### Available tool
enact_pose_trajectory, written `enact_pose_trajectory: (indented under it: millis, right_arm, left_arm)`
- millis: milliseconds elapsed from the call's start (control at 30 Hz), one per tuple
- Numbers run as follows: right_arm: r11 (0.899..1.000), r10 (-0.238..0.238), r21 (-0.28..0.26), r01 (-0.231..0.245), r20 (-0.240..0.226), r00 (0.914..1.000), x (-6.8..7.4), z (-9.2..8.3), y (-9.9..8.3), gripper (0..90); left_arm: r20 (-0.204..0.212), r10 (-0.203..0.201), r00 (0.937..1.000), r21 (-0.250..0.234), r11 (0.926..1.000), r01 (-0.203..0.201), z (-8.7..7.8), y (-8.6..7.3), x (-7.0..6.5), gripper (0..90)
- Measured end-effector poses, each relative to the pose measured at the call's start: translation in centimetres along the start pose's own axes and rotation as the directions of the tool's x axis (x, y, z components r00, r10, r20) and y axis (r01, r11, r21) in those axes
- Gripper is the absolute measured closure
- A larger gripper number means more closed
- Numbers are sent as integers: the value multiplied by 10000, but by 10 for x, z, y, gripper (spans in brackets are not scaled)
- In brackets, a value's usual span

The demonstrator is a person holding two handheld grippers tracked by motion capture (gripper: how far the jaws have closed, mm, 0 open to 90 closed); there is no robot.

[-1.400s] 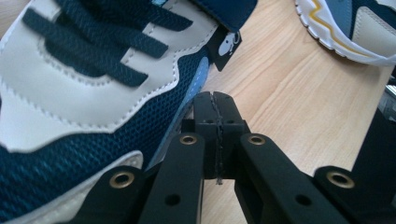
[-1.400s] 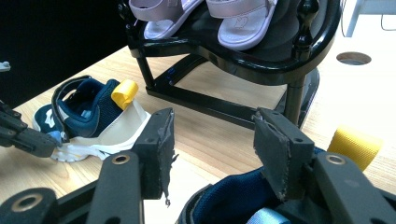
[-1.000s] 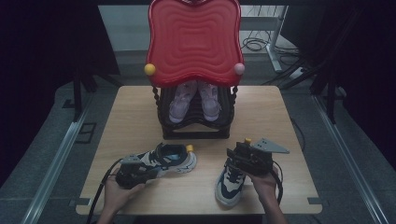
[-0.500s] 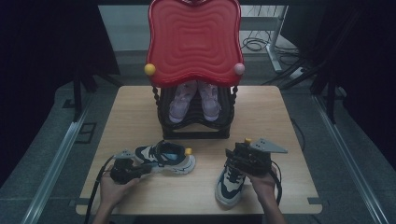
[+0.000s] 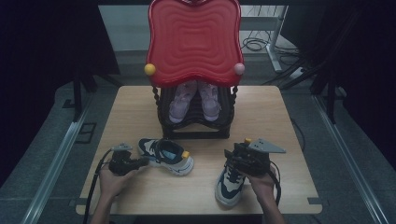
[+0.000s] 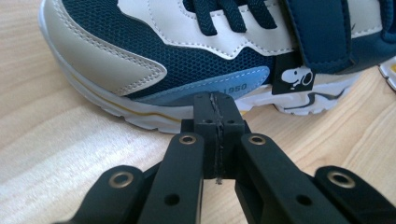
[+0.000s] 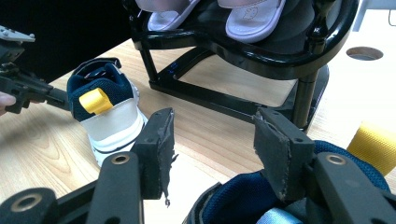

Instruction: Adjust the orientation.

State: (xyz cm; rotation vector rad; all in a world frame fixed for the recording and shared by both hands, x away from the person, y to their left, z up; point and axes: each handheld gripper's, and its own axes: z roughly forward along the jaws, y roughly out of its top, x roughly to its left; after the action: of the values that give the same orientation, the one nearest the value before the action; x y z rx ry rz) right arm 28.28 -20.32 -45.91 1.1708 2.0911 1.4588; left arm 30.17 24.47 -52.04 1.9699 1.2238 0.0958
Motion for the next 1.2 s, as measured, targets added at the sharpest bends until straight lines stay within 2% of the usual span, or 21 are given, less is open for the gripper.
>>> enact_pose_trajectory:
  millis: [100,200,333,500,567,700,900,1033,1200]
  right_arm:
    - [10000,23,-28,-23,16,10000,-1,-1,0,483]
    - [10000,37,-57,-36,36,10000,-1,-2,0,483]
    - [10000,-2,-94,2,17,10000,0,-3,1,483]
    - [10000,-51,-84,51,9,10000,1,-2,1,489]
    - [9999,-75,-122,74,-93,9999,2,-3,2,535]
    - [9997,-144,-183,133,-587,9982,5,-5,6,646]
    - [9986,-533,-18,533,-755,9957,7,-1,10,836]
    - [9984,-496,212,515,-834,9953,8,4,12,878]
    - [9947,-768,603,835,-1055,9915,16,15,19,878]
  left_arm:
    - [-124,16,9999,-68,10000,-17,-2,0,-1,880]
    - [-145,47,9999,-339,9994,-52,-9,0,-3,849]
    - [-185,11,9998,-664,9978,-23,-20,0,-6,726]
    - [-465,-8,9989,-1041,9946,-41,-32,2,-13,580]
    - [-444,4,9990,-1161,9932,-55,-37,3,-16,553]
    - [-415,92,9991,-1410,9899,-150,-44,5,-22,523]
    - [-439,187,9989,-1780,9837,-262,-58,7,-28,487]
    - [-409,317,9987,-1896,9811,-389,-66,8,-31,474]
    - [-332,423,9986,-1986,9789,-480,-72,8,-33,459]
